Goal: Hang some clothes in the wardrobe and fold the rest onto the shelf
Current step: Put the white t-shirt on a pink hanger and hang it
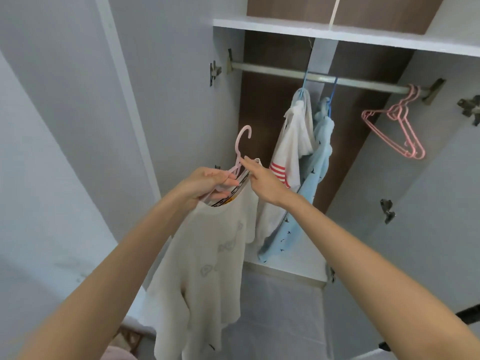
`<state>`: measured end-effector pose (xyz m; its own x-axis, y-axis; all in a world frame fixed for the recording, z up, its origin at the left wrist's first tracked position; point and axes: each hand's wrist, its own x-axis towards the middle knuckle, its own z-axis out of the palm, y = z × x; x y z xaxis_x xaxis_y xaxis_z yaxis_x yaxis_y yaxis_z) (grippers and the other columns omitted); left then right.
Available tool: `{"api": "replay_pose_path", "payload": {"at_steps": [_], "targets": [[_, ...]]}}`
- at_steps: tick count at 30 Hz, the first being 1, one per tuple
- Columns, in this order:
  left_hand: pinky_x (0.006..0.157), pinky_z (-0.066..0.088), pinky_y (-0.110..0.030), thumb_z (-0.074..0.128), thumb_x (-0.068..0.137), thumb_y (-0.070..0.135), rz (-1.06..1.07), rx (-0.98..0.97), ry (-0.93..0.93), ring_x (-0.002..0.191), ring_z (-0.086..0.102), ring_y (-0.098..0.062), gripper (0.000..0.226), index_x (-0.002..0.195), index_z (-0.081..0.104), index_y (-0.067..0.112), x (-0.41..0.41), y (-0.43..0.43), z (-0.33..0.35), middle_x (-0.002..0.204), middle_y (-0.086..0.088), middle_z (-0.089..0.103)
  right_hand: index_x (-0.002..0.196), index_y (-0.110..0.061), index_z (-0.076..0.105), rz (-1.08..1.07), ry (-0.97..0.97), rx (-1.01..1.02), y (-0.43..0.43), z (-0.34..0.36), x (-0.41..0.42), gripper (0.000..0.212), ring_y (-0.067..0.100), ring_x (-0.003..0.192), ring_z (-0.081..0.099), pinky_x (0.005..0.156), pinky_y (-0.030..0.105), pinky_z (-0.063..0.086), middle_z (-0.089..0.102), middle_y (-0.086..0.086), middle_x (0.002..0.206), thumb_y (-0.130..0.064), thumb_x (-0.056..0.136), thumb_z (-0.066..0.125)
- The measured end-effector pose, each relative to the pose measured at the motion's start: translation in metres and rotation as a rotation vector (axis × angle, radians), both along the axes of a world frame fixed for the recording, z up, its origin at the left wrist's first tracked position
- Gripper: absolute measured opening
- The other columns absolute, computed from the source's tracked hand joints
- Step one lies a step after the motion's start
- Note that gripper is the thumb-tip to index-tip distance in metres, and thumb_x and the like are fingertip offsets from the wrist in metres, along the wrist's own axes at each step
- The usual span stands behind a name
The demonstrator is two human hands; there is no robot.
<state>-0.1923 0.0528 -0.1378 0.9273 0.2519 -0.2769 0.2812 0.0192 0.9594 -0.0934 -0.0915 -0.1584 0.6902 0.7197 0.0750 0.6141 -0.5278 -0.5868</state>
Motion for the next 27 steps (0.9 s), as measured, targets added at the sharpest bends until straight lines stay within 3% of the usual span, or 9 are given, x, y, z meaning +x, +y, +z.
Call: {"api": "replay_pose_path", "payload": {"at_steps": [2, 5, 13, 20, 24, 27], "targets": [[0.081, 0.056, -0.024, 0.063, 0.089, 0.010, 0.040, 0.020, -0.017, 0.082, 0.066, -0.017, 0.008, 0.088, 0.069, 0.014, 0.025, 0.007, 0.011, 0.089, -0.004, 0.069, 0.148, -0.016, 0.033, 0.027, -0.015, 0.073, 0.011, 0.012, 0.024, 0.054, 0.027, 0.147, 0.015, 0.117, 0.032, 0.014, 0.022, 0.010, 0.158, 0.006, 0.099, 0.031], [0.084, 0.055, -0.026, 0.063, 0.088, 0.010, 0.093, 0.037, -0.051, 0.083, 0.067, -0.015, 0.009, 0.089, 0.070, 0.016, 0.063, 0.017, 0.021, 0.090, -0.003, 0.070, 0.145, -0.016, 0.039, 0.026, -0.036, 0.132, 0.025, 0.026, 0.060, 0.051, 0.025, 0.147, 0.017, 0.115, 0.026, 0.014, 0.026, 0.010, 0.157, 0.005, 0.099, 0.031], [0.070, 0.054, -0.014, 0.048, 0.099, 0.021, 0.211, 0.072, -0.203, 0.076, 0.064, -0.006, 0.019, 0.102, 0.066, 0.015, 0.172, 0.037, 0.030, 0.081, 0.004, 0.069, 0.143, -0.014, 0.043, 0.052, -0.083, 0.197, 0.058, 0.050, 0.169, 0.044, 0.020, 0.144, 0.028, 0.109, 0.018, 0.019, 0.037, 0.009, 0.152, -0.003, 0.102, 0.033], [0.084, 0.052, -0.024, 0.047, 0.099, 0.022, 0.272, 0.085, -0.207, 0.078, 0.062, -0.007, 0.023, 0.108, 0.066, 0.011, 0.283, 0.052, 0.041, 0.086, 0.002, 0.068, 0.146, -0.011, 0.038, 0.098, -0.102, 0.118, 0.077, 0.074, 0.273, 0.052, 0.025, 0.139, 0.035, 0.114, 0.031, 0.027, 0.037, 0.011, 0.151, 0.005, 0.097, 0.031], [0.073, 0.053, -0.017, 0.045, 0.101, 0.021, 0.293, 0.050, -0.213, 0.074, 0.061, -0.005, 0.021, 0.105, 0.064, 0.012, 0.344, 0.058, 0.045, 0.093, -0.001, 0.067, 0.148, -0.007, 0.030, 0.105, -0.044, 0.060, 0.088, 0.082, 0.325, 0.049, 0.026, 0.132, 0.042, 0.101, 0.021, 0.032, 0.038, 0.015, 0.148, 0.001, 0.099, 0.033], [0.065, 0.052, -0.013, 0.045, 0.101, 0.021, 0.305, 0.009, -0.182, 0.071, 0.060, -0.004, 0.022, 0.104, 0.065, 0.012, 0.381, 0.065, 0.044, 0.084, 0.004, 0.070, 0.150, -0.009, 0.025, 0.099, 0.021, 0.053, 0.099, 0.079, 0.360, 0.051, 0.025, 0.137, 0.036, 0.107, 0.025, 0.028, 0.036, 0.013, 0.150, -0.004, 0.101, 0.036]]}}
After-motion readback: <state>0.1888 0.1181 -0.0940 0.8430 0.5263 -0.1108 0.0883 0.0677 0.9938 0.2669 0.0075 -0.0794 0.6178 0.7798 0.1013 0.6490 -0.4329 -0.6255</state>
